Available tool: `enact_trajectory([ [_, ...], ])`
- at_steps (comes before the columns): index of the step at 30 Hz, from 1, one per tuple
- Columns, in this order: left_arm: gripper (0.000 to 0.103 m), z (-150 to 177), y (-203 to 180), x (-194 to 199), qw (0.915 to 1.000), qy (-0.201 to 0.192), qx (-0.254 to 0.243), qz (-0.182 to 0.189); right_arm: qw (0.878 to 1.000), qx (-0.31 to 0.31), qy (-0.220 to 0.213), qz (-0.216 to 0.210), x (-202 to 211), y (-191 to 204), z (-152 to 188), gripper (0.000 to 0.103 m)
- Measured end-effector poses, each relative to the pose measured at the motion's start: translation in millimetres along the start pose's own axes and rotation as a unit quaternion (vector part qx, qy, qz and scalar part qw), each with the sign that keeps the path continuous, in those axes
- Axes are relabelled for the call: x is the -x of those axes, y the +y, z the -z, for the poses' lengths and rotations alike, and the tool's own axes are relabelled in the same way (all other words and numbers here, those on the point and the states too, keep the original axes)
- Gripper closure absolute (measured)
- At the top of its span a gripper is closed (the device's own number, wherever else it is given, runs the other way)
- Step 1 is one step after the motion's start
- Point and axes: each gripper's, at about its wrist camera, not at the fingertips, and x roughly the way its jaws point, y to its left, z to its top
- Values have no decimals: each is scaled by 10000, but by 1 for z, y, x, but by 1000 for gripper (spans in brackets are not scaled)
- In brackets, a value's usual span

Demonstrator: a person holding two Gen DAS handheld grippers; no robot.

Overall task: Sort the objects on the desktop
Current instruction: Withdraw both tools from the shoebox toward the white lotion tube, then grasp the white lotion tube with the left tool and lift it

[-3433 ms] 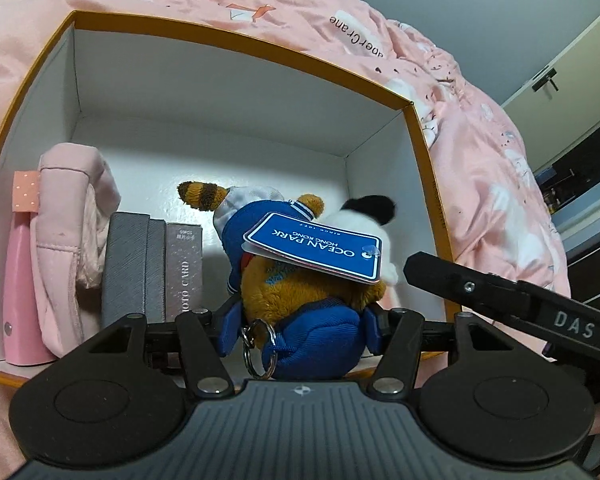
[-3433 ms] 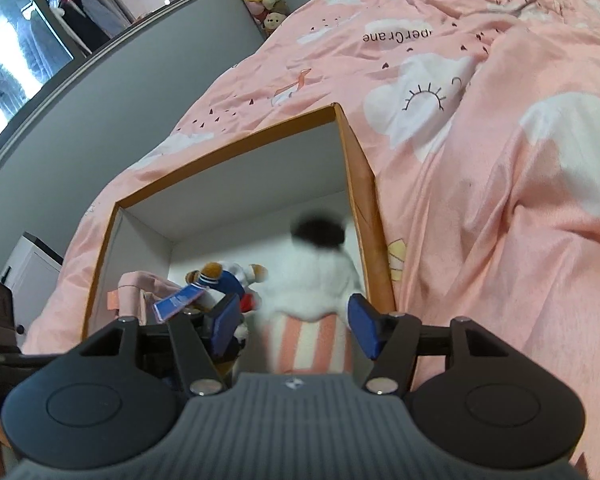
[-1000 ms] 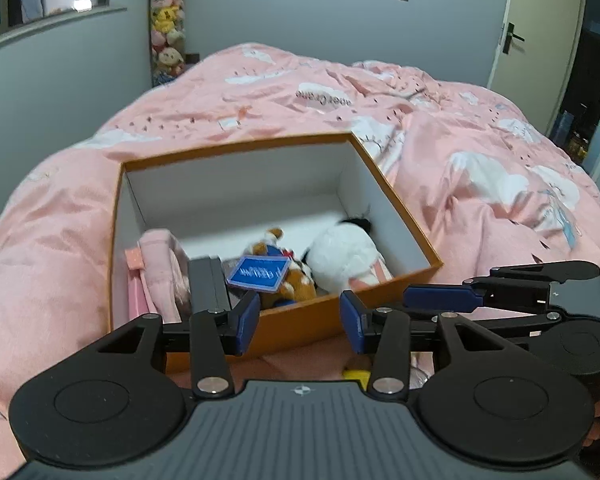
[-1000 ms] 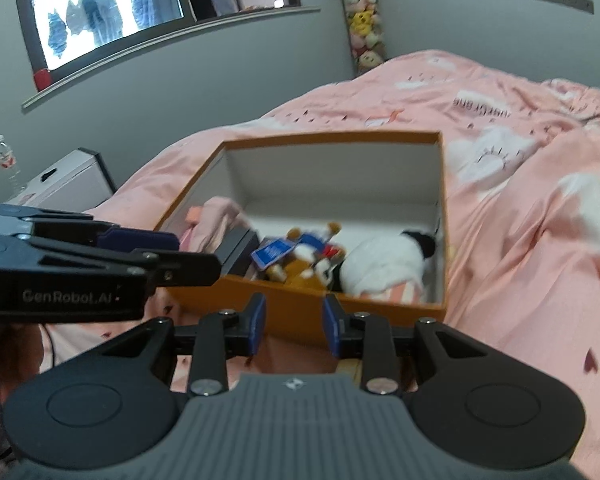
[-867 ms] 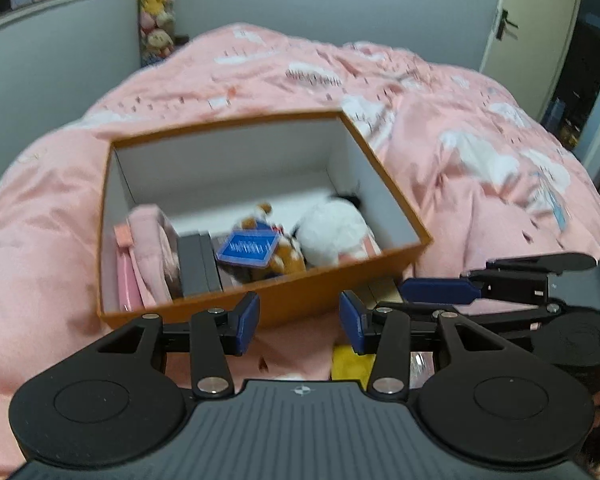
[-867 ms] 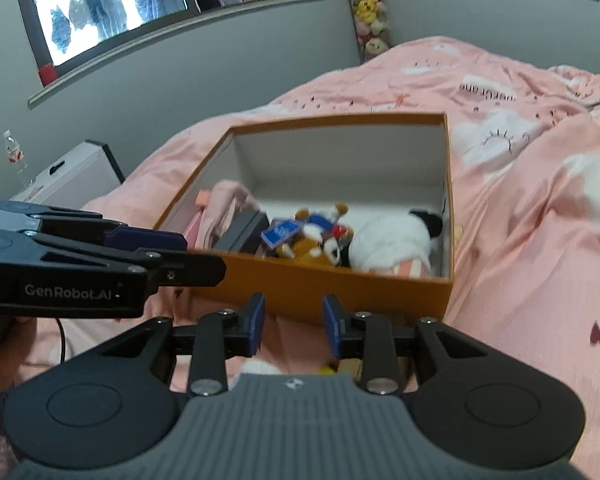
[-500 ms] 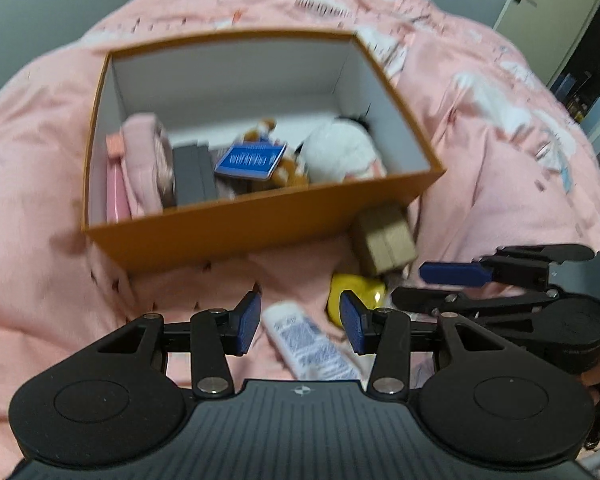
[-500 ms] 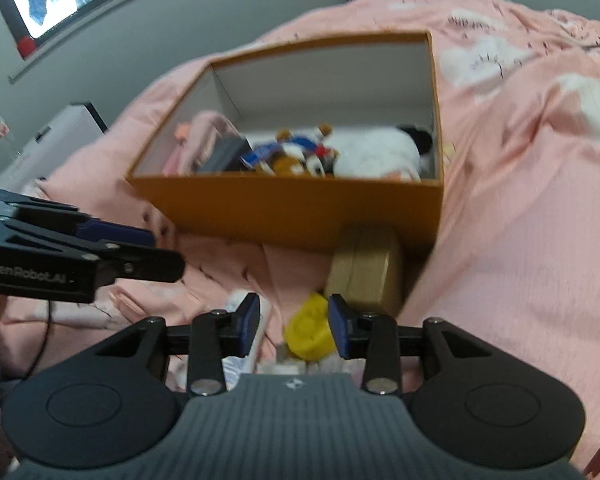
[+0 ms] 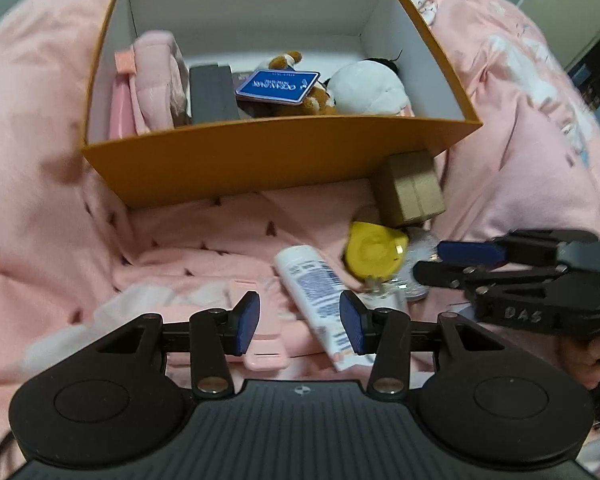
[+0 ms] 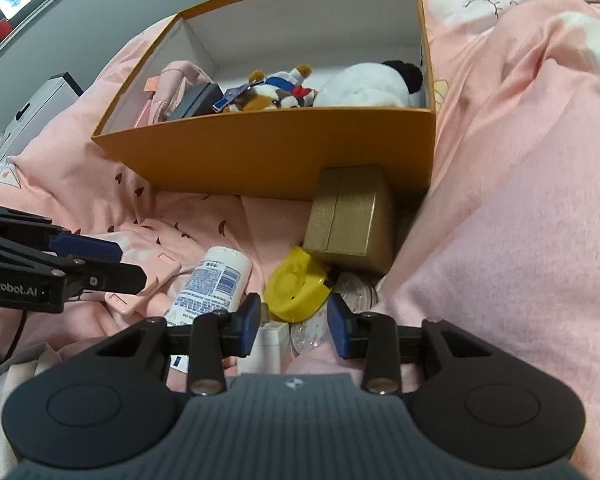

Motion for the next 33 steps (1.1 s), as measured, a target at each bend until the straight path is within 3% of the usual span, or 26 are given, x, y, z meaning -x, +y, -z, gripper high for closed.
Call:
enact_trajectory([
  [2,52,-2,5,-6,9994,86,272,217,10000,40,28,-31,0,3,-2,64],
  [6,52,-2,1,-20,9983,252,432,314,9999,107,52,15,-3,7,-2,65],
  [18,51,0,-12,-49,9967,583,501,253,9996,210,0,194,-6,11,-1,65],
  [21,52,-1,-15,-52,9972,549,480,162,9997,172,-13,148,-6,10,-1,65],
  [25,69,1,-18,-49,9983,428,403,-19,9998,145,-56,88,-4,9,0,65],
  [28,76,0,-20,-39,9991,149,359,138,9999,96,-88,21,-3,7,0,66],
  [31,77,-1,-25,-30,9985,-65,242,493,9999,48,-100,3,-2,5,0,67],
  [33,77,-1,-30,-29,9988,-56,134,474,9999,20,-97,17,-2,4,0,67],
])
